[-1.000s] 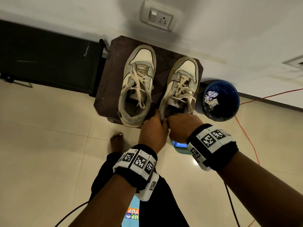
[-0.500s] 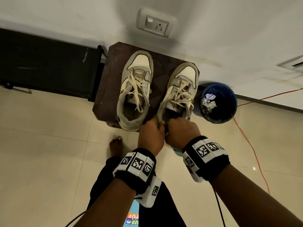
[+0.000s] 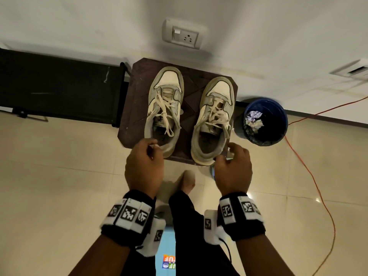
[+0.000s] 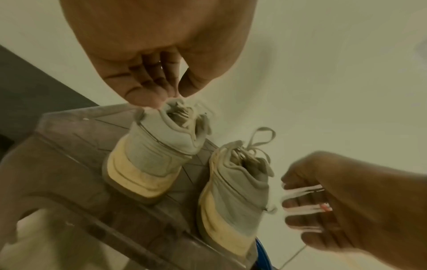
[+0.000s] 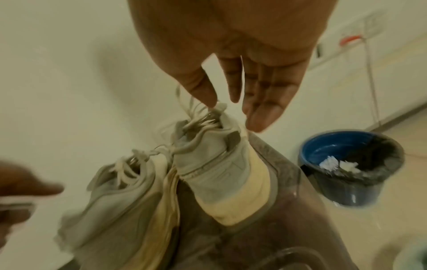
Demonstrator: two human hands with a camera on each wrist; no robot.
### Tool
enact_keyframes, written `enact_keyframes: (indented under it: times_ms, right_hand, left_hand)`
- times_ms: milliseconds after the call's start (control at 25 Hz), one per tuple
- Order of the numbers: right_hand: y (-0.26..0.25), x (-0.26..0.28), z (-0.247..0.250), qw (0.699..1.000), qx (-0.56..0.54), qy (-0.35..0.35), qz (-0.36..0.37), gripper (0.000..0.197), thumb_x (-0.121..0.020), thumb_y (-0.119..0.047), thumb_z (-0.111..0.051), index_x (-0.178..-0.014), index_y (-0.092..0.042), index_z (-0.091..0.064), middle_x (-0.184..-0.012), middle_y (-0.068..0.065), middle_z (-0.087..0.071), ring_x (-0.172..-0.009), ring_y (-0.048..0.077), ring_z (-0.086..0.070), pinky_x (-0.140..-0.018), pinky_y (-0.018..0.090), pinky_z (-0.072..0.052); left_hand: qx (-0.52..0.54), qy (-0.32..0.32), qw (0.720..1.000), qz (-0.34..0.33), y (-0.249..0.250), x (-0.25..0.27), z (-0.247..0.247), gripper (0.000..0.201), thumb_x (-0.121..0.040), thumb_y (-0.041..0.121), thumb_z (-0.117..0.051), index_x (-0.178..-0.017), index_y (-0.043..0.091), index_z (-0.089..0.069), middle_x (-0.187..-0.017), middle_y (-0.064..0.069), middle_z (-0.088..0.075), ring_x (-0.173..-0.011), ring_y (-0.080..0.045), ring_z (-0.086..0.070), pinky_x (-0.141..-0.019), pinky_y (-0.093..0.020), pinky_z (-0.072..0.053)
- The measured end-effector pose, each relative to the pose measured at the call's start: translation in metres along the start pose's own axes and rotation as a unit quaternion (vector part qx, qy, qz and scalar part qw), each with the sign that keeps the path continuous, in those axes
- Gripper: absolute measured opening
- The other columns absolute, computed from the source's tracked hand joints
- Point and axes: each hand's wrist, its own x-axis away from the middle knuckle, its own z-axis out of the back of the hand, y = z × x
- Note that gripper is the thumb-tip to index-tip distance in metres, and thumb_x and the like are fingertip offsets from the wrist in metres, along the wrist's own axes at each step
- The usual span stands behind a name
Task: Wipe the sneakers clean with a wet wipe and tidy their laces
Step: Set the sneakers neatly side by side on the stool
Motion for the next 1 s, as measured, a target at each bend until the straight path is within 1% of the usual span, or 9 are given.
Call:
enact_keyframes:
  times_ms: [80,200,280,400,600,760,840,920,1000]
  right_hand:
    - [-0.004,-0.013,0.002,0.994,-0.022,-0.019,-0.11,0.032,-0.086,-0.034,-0.058,-0.113,-0.016,-0.06,-0.108,0.004,-0.066,-0.1,0.031,-0.06,-0.077,0.033,-0.041]
    - [-0.006,-0.039,-0.011,0.99,0.074,-0.088,-0.082,0.038,-0.085,-0.037,-0.059,-0.117,-0.015,-0.059,-0.111,0.012,-0.066,-0.105,0.037,-0.057,-0.08,0.038,-0.045]
    - [-0.005,-0.052,-0.02,0.985,0.113,-0.106,-0.069,0.041,-0.084,-0.035,-0.057,-0.12,-0.015,-0.056,-0.113,0.016,-0.064,-0.104,0.04,-0.057,-0.082,0.041,-0.046]
    - [-0.003,-0.06,-0.027,0.983,0.14,-0.101,-0.062,0.046,-0.085,-0.035,-0.055,-0.126,-0.017,-0.051,-0.113,0.017,-0.062,-0.104,0.041,-0.057,-0.083,0.042,-0.046]
    - [-0.002,-0.053,-0.032,0.988,0.123,-0.087,-0.043,0.028,-0.087,-0.021,-0.05,-0.112,-0.012,-0.059,-0.11,0.021,-0.063,-0.102,0.044,-0.056,-0.082,0.042,-0.045]
    - [-0.015,-0.024,-0.024,0.992,0.084,-0.088,-0.014,0.027,-0.087,-0.017,-0.05,-0.108,-0.012,-0.065,-0.105,0.021,-0.066,-0.099,0.043,-0.057,-0.077,0.041,-0.045]
    - [-0.026,0.0,-0.019,0.995,0.061,-0.073,0.002,0.027,-0.085,-0.015,-0.051,-0.107,-0.011,-0.067,-0.102,0.022,-0.067,-0.097,0.044,-0.057,-0.075,0.041,-0.045]
    - [-0.041,0.027,-0.018,0.997,0.043,-0.066,0.017,0.028,-0.084,-0.015,-0.053,-0.106,-0.013,-0.069,-0.097,0.021,-0.069,-0.093,0.043,-0.06,-0.075,0.041,-0.047]
    - [-0.056,0.052,-0.02,0.996,0.036,-0.074,0.023,0.028,-0.083,-0.02,-0.053,-0.105,-0.016,-0.07,-0.093,0.019,-0.07,-0.089,0.041,-0.062,-0.074,0.041,-0.051]
  left_hand:
    - [-0.007,0.008,1.0,0.028,0.0,-0.02,0.005,0.023,-0.09,0.021,-0.056,-0.112,0.019,-0.059,-0.108,-0.005,-0.062,-0.091,-0.019,-0.06,-0.069,-0.025,-0.043]
    - [-0.1,-0.059,0.993,0.039,0.004,-0.051,-0.004,0.041,-0.087,0.025,-0.059,-0.126,0.02,-0.049,-0.125,-0.007,-0.055,-0.11,-0.025,-0.056,-0.083,-0.036,-0.047]
    - [-0.16,-0.094,0.981,0.047,0.007,-0.066,-0.015,0.037,-0.087,0.028,-0.058,-0.122,0.016,-0.052,-0.121,-0.011,-0.059,-0.112,-0.033,-0.055,-0.087,-0.044,-0.047]
    - [-0.227,-0.099,0.966,0.067,0.004,-0.083,-0.023,0.03,-0.089,0.027,-0.056,-0.114,0.01,-0.059,-0.115,-0.017,-0.062,-0.108,-0.039,-0.057,-0.085,-0.044,-0.047]
    - [-0.172,-0.13,0.976,0.007,-0.013,-0.091,-0.017,0.025,-0.085,0.021,-0.06,-0.104,0.007,-0.068,-0.101,-0.021,-0.067,-0.097,-0.041,-0.061,-0.079,-0.042,-0.049]
    - [-0.119,-0.149,0.981,-0.015,-0.02,-0.077,0.009,0.02,-0.082,0.016,-0.062,-0.097,0.006,-0.071,-0.095,-0.02,-0.069,-0.093,-0.04,-0.062,-0.079,-0.039,-0.051]
    - [-0.094,-0.148,0.985,-0.004,-0.022,-0.067,0.031,0.019,-0.082,0.018,-0.063,-0.094,0.007,-0.071,-0.093,-0.019,-0.07,-0.091,-0.039,-0.062,-0.073,-0.033,-0.045]
    - [-0.072,-0.145,0.987,-0.002,-0.025,-0.06,0.06,0.021,-0.082,0.02,-0.064,-0.099,0.01,-0.071,-0.094,-0.017,-0.07,-0.09,-0.037,-0.063,-0.071,-0.029,-0.042]
    - [-0.058,-0.144,0.988,-0.01,-0.029,-0.055,0.089,0.025,-0.082,0.02,-0.065,-0.105,0.013,-0.071,-0.097,-0.015,-0.071,-0.092,-0.035,-0.064,-0.075,-0.03,-0.047]
